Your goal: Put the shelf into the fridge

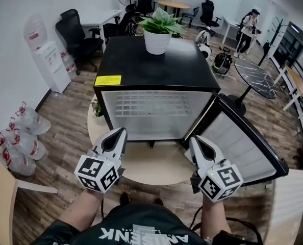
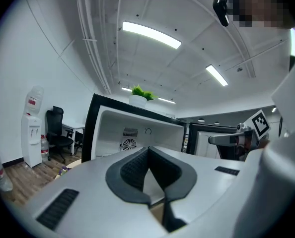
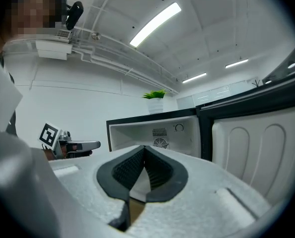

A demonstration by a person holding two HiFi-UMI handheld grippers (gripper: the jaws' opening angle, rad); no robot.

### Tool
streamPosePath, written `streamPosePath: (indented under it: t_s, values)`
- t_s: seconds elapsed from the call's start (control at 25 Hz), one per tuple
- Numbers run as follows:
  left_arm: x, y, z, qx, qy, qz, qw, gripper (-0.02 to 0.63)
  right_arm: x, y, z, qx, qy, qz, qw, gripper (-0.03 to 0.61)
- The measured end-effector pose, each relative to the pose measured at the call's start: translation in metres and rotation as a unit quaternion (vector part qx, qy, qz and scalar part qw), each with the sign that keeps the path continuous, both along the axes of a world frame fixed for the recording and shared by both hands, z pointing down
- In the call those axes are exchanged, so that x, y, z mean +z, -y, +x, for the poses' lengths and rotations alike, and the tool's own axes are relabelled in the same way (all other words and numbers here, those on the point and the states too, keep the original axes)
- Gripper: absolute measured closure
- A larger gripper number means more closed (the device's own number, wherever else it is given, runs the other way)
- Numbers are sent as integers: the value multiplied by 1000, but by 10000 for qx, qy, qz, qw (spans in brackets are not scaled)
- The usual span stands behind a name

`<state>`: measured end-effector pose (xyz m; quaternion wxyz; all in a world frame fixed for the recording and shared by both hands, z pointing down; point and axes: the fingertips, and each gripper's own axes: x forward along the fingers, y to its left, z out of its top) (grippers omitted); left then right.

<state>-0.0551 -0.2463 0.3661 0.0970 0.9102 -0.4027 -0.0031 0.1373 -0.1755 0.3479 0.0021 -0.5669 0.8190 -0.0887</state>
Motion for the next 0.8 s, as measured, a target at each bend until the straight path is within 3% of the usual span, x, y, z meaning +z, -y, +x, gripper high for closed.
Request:
streamPosePath:
  t_s: [0.8]
  values:
    - [-15, -1, 0, 33, -36, 75, 10000, 612, -6, 4, -3, 38, -25, -41, 10000, 572]
